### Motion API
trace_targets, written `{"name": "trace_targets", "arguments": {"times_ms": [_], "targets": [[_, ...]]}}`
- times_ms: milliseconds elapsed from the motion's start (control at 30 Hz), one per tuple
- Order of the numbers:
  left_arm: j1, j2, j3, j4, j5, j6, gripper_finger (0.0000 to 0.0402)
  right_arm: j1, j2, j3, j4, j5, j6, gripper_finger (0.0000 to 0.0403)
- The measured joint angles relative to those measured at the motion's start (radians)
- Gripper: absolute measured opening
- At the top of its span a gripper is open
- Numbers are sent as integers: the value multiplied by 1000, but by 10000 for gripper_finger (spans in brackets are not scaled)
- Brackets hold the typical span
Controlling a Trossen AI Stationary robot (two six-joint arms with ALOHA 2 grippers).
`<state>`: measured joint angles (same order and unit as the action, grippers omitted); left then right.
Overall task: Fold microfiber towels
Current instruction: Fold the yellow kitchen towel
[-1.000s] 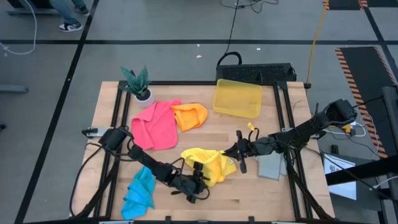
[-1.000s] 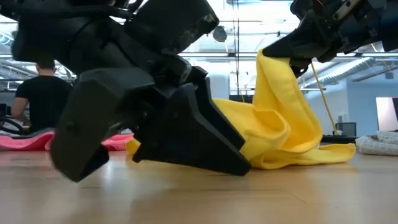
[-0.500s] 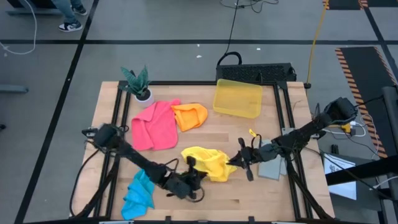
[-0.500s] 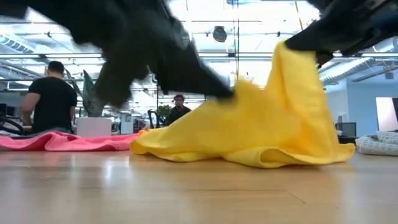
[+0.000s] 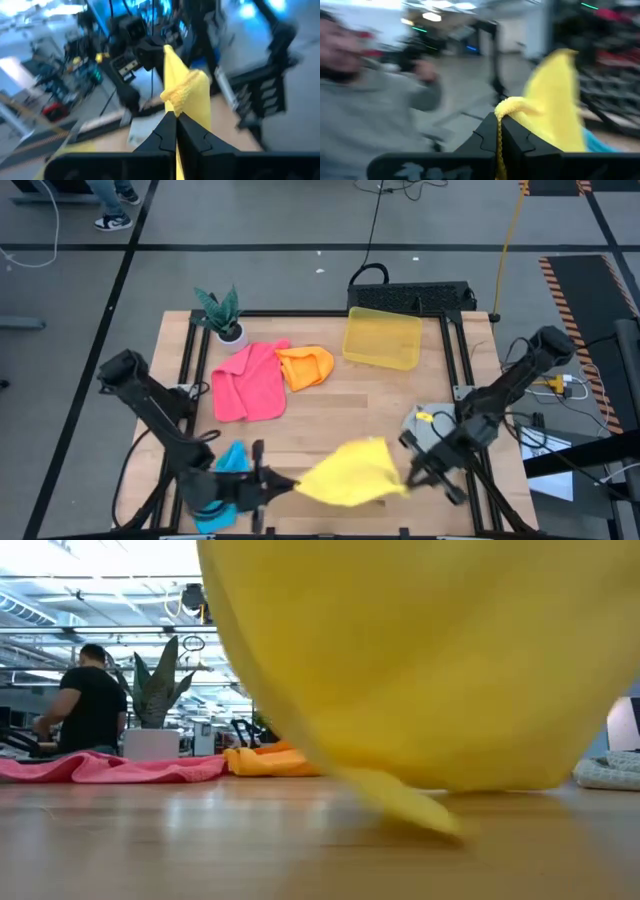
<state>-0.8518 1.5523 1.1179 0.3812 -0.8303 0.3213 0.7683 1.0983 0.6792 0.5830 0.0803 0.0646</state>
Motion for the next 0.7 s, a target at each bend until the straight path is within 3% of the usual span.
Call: {"name": "trace_targets", "arguments": {"times_ms": [100, 200, 333, 467, 700], "targets": [[-39, -17, 0, 69, 11, 71, 3, 36, 20, 75, 12, -53, -32, 0], [-59, -31, 0, 89, -36, 123, 8, 50, 17, 122, -24, -30, -83, 0], [-57, -29, 0, 45, -224, 152, 4, 39, 3, 125, -125, 186, -144, 0], [-9, -29, 0, -126, -370, 78, 8, -19, 5, 124, -309, 448, -157, 0], [169, -29, -1, -588, -425, -290, 7, -208, 7, 124, -600, 624, -98, 0]]}}
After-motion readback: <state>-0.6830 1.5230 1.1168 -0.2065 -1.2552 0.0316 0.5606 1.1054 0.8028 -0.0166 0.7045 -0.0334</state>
